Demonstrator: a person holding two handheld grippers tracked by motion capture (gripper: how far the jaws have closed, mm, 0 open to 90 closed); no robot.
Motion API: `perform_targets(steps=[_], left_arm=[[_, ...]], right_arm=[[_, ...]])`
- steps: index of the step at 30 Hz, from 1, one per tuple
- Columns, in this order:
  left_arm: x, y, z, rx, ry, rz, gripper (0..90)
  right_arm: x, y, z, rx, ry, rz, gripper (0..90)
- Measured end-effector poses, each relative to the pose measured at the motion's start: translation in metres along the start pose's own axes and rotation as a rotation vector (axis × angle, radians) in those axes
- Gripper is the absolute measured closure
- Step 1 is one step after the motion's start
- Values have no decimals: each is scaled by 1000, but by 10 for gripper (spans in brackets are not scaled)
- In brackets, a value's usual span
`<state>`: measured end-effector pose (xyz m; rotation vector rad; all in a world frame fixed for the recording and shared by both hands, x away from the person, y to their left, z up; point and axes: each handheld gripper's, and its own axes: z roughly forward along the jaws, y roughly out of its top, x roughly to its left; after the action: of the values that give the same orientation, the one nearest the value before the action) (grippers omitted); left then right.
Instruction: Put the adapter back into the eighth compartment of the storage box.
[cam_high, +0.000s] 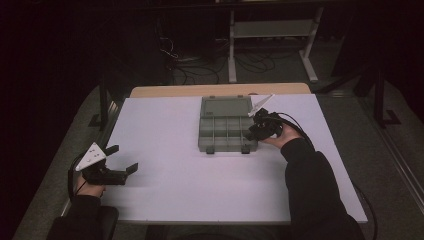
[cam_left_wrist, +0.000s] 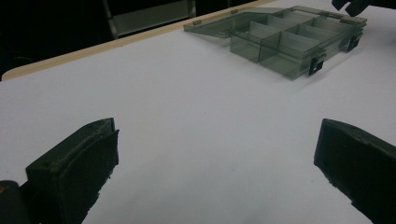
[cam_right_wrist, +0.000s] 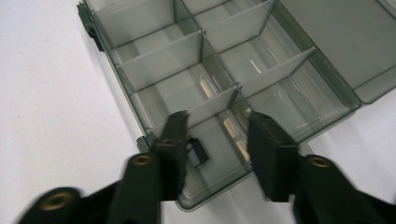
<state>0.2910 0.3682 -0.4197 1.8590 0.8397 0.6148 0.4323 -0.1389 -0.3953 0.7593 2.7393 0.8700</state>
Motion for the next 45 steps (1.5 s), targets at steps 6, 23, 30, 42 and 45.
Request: perform_targets(steps=[6,23,30,42,45], left_arm=[[0,0,0,0,1,0,0],[0,0,0,0,0,1,0],[0,0,0,-2,0,0,0],[0,0,0,0,0,1,0],[0,0,0,0,1,1,0]], right_arm=[[2,0,-5,0,-18,37,367],[14,3,-18,-39,-78,62,0],[20,1,-25,-59,-76,54,0],[29,-8,-34,-87,-82,42,0],[31,-10,-34,-86,-85,39,0]])
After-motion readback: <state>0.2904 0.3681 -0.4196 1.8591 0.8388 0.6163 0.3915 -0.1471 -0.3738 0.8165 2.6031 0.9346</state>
